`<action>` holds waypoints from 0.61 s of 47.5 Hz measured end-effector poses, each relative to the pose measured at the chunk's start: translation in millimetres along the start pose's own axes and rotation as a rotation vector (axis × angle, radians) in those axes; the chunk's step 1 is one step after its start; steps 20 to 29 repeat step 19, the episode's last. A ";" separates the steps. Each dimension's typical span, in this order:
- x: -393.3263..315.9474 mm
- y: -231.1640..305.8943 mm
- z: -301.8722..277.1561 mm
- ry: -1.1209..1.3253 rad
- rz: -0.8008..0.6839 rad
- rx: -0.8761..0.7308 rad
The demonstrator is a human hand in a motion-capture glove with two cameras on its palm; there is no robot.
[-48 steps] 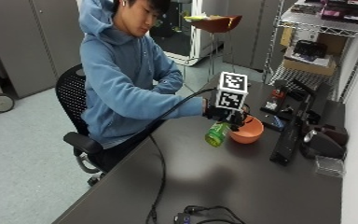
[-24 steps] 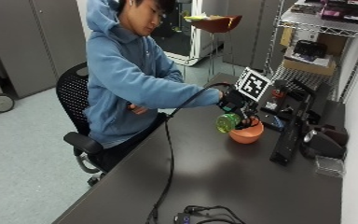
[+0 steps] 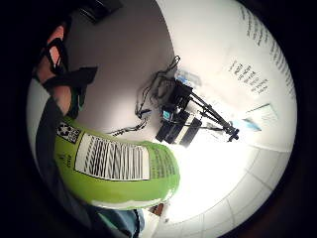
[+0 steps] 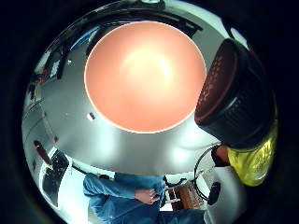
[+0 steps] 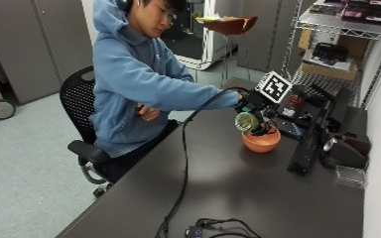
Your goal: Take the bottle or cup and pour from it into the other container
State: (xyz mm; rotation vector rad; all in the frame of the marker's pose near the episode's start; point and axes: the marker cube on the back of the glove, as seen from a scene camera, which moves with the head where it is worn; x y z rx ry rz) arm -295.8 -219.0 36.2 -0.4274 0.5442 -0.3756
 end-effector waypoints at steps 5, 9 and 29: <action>-1.8 -1.6 0.8 -0.002 0.008 -0.003; -5.2 -3.2 -0.8 -0.057 0.054 -0.005; -0.4 0.6 2.4 -0.040 0.052 -0.001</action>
